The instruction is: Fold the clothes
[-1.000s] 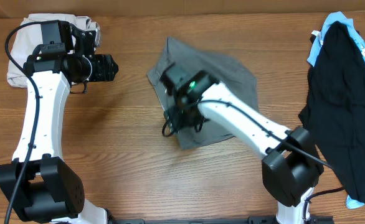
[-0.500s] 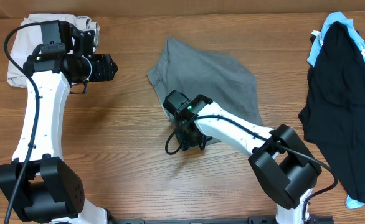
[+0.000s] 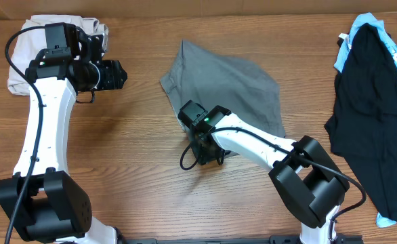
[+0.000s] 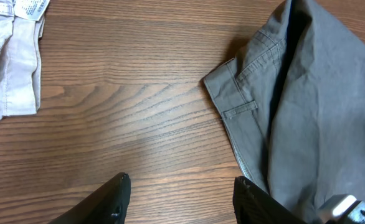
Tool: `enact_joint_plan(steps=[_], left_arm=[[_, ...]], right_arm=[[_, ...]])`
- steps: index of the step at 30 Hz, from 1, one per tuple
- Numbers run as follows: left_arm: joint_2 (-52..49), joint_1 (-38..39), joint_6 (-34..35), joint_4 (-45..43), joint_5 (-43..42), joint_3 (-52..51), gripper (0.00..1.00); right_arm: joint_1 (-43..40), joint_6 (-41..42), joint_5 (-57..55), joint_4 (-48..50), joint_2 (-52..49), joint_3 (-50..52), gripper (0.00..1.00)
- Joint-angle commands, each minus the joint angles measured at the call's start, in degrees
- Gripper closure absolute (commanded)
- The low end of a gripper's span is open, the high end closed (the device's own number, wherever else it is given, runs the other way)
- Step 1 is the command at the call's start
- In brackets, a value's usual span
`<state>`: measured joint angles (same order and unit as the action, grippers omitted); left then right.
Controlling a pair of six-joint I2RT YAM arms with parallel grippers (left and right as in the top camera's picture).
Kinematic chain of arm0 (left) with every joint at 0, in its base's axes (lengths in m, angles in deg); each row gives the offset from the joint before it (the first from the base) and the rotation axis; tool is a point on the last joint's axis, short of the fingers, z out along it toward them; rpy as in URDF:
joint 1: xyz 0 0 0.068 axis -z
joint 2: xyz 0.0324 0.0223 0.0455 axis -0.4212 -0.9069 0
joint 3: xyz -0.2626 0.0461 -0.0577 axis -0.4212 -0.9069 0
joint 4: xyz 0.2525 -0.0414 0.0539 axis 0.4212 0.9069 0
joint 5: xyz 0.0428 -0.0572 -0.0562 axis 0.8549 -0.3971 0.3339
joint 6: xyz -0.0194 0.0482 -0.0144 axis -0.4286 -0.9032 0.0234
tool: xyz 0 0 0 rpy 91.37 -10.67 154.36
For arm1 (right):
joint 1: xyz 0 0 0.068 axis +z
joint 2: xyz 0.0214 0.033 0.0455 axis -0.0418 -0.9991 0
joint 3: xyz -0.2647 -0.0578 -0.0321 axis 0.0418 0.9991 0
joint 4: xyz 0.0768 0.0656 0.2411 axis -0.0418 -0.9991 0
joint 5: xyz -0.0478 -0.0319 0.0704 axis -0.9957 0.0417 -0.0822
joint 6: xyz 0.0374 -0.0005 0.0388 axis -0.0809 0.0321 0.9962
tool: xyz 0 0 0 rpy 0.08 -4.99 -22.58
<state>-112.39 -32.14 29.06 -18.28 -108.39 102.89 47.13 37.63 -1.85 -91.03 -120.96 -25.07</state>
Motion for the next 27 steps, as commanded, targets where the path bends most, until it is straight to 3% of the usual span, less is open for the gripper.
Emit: enact_joint_plan(steps=[1, 10, 27], left_arm=[[-0.2, 0.2, 0.9, -0.2, 0.5, 0.3, 0.44], [-0.3, 0.5, 0.9, -0.4, 0.5, 0.3, 0.44], [-0.3, 1.4, 0.9, -0.3, 0.5, 0.3, 0.43]], right_arm=[[1.9, -2.4, -0.2, -0.2, 0.5, -2.1, 0.45], [8.0, -2.8, -5.7, 0.3, 0.5, -2.3, 0.36], [11.1, -5.6, -7.6, -1.0, 0.5, -5.0, 0.24]])
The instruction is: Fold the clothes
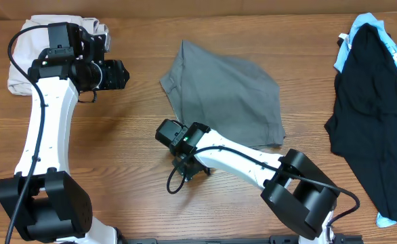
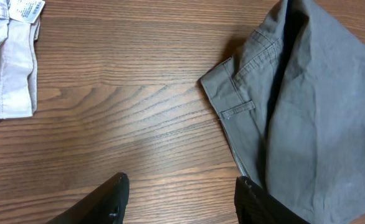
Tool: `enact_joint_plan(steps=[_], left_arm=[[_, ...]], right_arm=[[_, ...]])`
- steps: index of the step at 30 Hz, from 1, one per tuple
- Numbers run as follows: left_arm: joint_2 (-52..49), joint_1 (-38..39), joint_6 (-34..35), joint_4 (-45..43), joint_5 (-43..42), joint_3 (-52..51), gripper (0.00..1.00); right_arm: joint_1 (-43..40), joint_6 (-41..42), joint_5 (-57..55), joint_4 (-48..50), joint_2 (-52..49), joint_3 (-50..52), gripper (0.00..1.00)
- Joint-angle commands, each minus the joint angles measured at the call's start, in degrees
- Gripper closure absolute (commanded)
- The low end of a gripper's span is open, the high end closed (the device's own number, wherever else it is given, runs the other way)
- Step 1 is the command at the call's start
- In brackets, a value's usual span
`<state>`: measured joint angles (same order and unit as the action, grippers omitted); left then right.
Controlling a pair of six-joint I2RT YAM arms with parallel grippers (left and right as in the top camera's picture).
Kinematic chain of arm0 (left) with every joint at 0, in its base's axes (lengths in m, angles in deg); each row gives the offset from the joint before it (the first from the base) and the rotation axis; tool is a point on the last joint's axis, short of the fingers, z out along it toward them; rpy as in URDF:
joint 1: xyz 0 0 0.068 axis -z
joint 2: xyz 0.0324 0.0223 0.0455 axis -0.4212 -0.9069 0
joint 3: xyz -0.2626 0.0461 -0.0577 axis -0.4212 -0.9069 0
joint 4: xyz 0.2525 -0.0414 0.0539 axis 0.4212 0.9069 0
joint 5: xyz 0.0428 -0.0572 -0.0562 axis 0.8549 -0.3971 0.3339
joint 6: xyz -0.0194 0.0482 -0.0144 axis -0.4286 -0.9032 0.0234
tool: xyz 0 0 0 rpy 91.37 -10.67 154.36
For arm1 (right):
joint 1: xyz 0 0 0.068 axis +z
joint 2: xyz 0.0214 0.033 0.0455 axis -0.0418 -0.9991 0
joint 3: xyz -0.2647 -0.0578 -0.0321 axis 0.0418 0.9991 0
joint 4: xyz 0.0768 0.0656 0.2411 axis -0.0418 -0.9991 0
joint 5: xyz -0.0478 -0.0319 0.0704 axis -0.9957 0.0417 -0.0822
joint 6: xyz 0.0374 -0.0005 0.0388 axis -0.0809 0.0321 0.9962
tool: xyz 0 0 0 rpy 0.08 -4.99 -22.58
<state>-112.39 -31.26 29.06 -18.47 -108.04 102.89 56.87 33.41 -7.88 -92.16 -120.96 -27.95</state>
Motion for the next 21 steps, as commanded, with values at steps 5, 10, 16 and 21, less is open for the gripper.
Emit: enact_joint_plan(steps=[5, 10, 16, 21], left_arm=[[-0.3, 0.5, 0.9, -0.1, 0.4, 0.3, 0.43], [-0.3, 0.5, 0.9, -0.1, 0.4, 0.3, 0.42], [-0.3, 0.5, 0.9, -0.2, 0.4, 0.3, 0.42], [-0.3, 0.5, 0.9, -0.3, 1.5, 0.3, 0.42]], right_arm=[[1.4, -1.6, -1.7, 0.2, -0.1, -2.1, 0.23], [1.3, -3.0, -1.9, 0.7, -0.2, -2.1, 0.23], [1.1, -3.3, -3.4, 0.9, -0.5, -2.0, 0.23], [-0.8, -3.3, -6.9, 1.5, -2.5, -1.6, 0.23]])
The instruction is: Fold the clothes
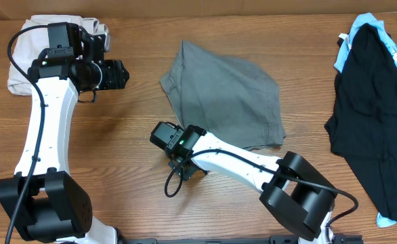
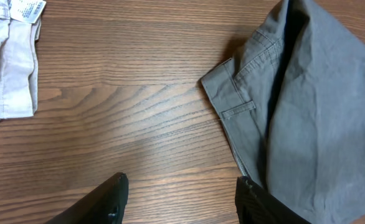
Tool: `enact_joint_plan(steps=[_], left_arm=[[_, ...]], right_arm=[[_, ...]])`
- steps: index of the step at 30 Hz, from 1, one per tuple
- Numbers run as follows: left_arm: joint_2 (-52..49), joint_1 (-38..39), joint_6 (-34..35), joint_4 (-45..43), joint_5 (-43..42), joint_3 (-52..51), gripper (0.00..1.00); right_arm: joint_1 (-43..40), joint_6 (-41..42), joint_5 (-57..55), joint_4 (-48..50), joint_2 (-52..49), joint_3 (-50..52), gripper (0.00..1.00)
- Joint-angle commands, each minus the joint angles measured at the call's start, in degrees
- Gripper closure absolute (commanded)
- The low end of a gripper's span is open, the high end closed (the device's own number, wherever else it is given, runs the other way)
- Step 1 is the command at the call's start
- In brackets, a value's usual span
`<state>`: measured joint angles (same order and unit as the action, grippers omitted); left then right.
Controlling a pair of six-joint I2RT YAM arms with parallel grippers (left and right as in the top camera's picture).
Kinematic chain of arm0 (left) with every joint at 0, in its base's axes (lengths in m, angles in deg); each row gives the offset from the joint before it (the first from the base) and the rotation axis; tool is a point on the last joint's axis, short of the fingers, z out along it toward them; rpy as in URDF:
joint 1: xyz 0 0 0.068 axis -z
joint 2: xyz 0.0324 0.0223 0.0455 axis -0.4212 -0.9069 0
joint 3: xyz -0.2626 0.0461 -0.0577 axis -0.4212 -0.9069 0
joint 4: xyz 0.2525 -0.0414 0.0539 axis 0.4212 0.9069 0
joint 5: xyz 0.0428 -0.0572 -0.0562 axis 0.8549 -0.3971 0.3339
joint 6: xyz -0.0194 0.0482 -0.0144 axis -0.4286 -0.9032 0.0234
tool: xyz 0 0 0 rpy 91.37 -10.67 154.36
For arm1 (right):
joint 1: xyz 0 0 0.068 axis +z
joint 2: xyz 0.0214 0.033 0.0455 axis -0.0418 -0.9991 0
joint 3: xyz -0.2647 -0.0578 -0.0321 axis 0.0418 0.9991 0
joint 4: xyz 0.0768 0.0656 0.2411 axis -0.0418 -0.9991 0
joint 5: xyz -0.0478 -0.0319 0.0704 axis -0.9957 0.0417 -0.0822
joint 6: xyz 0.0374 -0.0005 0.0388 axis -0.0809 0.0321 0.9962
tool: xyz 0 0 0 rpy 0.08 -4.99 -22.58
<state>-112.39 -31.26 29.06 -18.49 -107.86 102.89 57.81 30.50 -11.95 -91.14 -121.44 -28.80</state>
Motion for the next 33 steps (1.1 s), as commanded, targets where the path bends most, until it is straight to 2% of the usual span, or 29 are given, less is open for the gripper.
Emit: enact_joint_plan(steps=[1, 6, 12, 15, 17, 20, 25, 33], left_arm=[[-0.3, 0.5, 0.9, -0.3, 1.9, 0.3, 0.42], [-0.3, 0.5, 0.9, -0.1, 1.9, 0.3, 0.40], [-0.3, 0.5, 0.9, -0.1, 2.0, 0.3, 0.40], [-0.3, 0.5, 0.9, -0.1, 2.0, 0.3, 0.40], [-0.3, 0.5, 0.9, -0.1, 2.0, 0.3, 0.41], [-0.3, 0.5, 0.9, -0.1, 1.9, 0.3, 0.42], [-0.3, 0.5, 0.9, 0.0, 1.9, 0.3, 0.44], [-0.3, 0.5, 0.9, 1.6, 1.9, 0.3, 0.44]], right_arm=[[-2.2, -0.4, -2.7, 0.4, -2.3, -0.8, 0.23], [-3.5, -0.3, -2.7, 0.5, -3.5, -0.7, 0.25], [-5.6, 0.1, -2.8, 0.5, -4.1, -0.7, 0.48], [-6.9, 2.0, -4.2, -0.2, -4.1, -0.7, 0.67], [-8.0, 2.1, -4.2, -1.4, -3.8, -0.7, 0.77], [-9.9, 3.4, -4.2, -4.3, -2.7, -1.5, 0.84], [-12.1, 3.4, -3.8, -10.4, 1.5, -5.4, 0.86], [-14.4, 3.3, -3.6, -19.7, 8.1, -18.4, 0.83]])
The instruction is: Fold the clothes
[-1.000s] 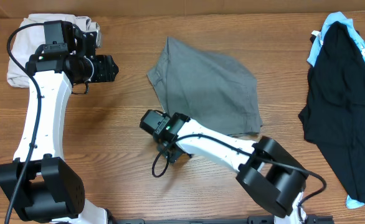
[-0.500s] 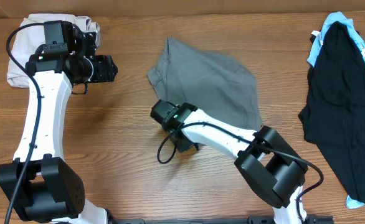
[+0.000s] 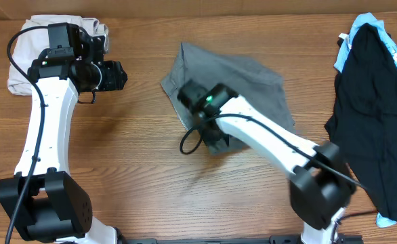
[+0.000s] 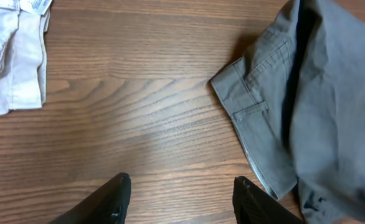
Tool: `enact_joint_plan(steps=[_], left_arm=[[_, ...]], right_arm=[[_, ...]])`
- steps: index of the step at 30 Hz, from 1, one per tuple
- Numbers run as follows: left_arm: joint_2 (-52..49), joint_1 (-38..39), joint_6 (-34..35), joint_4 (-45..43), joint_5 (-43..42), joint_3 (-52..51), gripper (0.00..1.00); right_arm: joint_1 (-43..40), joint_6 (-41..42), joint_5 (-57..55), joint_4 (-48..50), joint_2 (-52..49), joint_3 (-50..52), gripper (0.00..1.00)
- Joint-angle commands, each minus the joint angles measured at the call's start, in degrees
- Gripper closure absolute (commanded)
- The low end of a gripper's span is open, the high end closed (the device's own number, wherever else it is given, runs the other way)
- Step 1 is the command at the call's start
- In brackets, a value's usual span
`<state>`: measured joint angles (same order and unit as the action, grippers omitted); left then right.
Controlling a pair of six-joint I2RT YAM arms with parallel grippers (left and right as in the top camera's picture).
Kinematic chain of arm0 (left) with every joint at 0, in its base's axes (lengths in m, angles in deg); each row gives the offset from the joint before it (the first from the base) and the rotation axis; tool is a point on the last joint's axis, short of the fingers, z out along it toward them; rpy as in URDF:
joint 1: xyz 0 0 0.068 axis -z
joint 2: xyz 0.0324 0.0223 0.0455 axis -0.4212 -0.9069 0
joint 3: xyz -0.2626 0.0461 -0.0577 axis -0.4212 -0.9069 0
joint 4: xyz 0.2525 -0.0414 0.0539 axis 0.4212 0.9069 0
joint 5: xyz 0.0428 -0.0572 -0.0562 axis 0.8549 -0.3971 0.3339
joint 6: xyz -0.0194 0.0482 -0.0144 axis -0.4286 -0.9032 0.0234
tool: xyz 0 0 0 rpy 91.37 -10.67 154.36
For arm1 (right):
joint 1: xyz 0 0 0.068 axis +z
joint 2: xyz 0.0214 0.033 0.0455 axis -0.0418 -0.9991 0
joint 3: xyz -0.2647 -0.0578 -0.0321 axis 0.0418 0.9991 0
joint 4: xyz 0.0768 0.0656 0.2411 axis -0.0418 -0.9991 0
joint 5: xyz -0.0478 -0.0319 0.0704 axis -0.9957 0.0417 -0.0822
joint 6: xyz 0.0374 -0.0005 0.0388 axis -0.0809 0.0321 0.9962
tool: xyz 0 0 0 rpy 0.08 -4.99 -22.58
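Grey shorts [image 3: 253, 85] lie crumpled at the table's middle; the waistband corner with its belt loop [image 4: 251, 112] shows in the left wrist view. My right gripper [image 3: 213, 139] is down on the shorts' lower-left part, where a flap of cloth sticks out under it. Its jaws are hidden beneath the wrist. Over bare wood to the left of the shorts hangs my left gripper [image 3: 115, 74] [image 4: 181, 186], open and holding nothing.
A white garment [image 3: 22, 61] [image 4: 8, 62] lies bunched at the far left corner behind the left arm. A black garment [image 3: 374, 108] with a light-blue one [image 3: 361, 24] under it is spread along the right edge.
My right gripper was on bare wood just left of the shorts' lower edge; now it is on their lower-left part, and the cloth there has shifted. The left wrist view has shifted slightly.
My right gripper was at the shorts' lower-left hem, then twice on the bare table farther left, off the cloth. Now it is back on the shorts and their outline has changed. My left gripper stayed open near the white garment throughout.
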<state>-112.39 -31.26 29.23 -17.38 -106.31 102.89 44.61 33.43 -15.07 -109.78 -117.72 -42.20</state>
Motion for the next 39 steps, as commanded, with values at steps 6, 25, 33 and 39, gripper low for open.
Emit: enact_joint_plan(steps=[6, 25, 33, 39], left_arm=[[-0.3, 0.7, 0.7, 2.8, -0.2, 0.3, 0.49], [-0.3, 18.7, -2.9, -0.4, -0.3, -10.3, 0.50], [-0.3, 27.7, -3.0, -15.1, -0.2, -20.5, 0.41], [-0.3, 32.3, -3.0, -23.6, 8.0, -24.6, 0.37]], right_arm=[[-7.2, 0.2, -1.8, -3.9, 4.9, -13.4, 0.88], [-42.6, -4.7, 16.5, 8.0, 4.9, -20.6, 0.96], [-44.1, -4.8, 16.7, 7.8, 4.9, -20.6, 0.96], [-44.1, -4.8, 16.7, 7.3, 4.9, -20.4, 0.96]])
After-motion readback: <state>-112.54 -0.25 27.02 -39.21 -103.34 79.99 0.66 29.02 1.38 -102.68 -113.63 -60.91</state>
